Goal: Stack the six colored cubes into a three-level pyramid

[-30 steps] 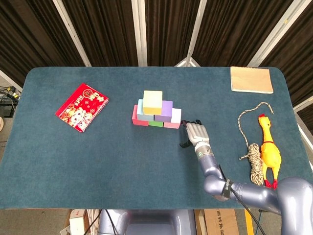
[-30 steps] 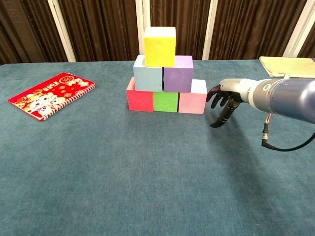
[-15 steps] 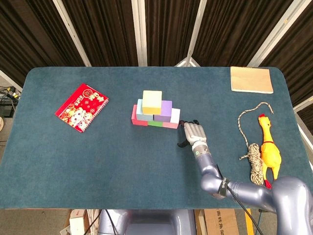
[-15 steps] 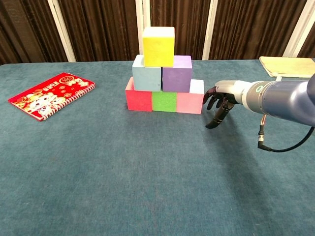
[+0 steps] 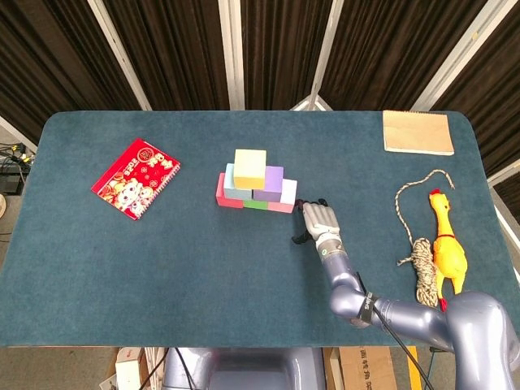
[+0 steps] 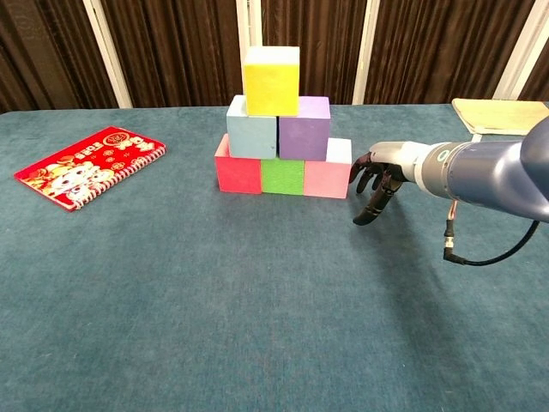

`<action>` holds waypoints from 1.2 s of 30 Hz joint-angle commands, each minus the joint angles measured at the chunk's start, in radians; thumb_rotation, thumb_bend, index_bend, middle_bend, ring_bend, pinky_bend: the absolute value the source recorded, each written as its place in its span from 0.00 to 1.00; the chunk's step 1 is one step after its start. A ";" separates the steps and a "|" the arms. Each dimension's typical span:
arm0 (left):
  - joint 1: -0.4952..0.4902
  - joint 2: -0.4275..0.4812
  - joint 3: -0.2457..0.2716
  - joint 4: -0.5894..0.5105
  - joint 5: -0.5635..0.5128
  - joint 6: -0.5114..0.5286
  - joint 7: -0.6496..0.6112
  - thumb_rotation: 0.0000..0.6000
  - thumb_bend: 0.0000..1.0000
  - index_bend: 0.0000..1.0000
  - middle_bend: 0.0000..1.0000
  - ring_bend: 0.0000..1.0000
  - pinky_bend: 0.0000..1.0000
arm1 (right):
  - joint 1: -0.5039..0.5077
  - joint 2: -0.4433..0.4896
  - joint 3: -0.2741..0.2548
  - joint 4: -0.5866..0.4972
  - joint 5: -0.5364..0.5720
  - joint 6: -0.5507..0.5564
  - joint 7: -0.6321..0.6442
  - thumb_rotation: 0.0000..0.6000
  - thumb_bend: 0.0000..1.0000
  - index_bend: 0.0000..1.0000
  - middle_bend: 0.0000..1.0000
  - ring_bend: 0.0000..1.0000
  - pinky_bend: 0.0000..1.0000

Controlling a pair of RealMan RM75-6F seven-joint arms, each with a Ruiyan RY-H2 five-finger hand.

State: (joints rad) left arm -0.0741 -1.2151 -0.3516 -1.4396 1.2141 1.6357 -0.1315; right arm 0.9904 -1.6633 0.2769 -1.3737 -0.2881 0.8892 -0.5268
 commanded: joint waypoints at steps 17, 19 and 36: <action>-0.001 -0.005 0.004 -0.009 0.003 0.004 0.018 1.00 0.32 0.16 0.07 0.00 0.00 | -0.012 0.073 0.000 -0.091 0.018 0.085 -0.045 1.00 0.25 0.21 0.24 0.18 0.00; -0.001 -0.004 0.003 -0.011 0.003 0.004 0.017 1.00 0.32 0.16 0.07 0.00 0.00 | -0.013 0.083 0.004 -0.107 0.018 0.094 -0.048 1.00 0.25 0.21 0.24 0.18 0.00; 0.001 -0.001 0.002 -0.012 -0.001 0.000 0.008 1.00 0.32 0.16 0.07 0.00 0.00 | 0.001 0.141 0.053 -0.222 0.039 0.154 -0.071 1.00 0.25 0.21 0.24 0.18 0.00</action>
State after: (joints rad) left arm -0.0732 -1.2162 -0.3500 -1.4521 1.2136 1.6356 -0.1233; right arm 0.9902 -1.5263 0.3253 -1.5895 -0.2504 1.0409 -0.5996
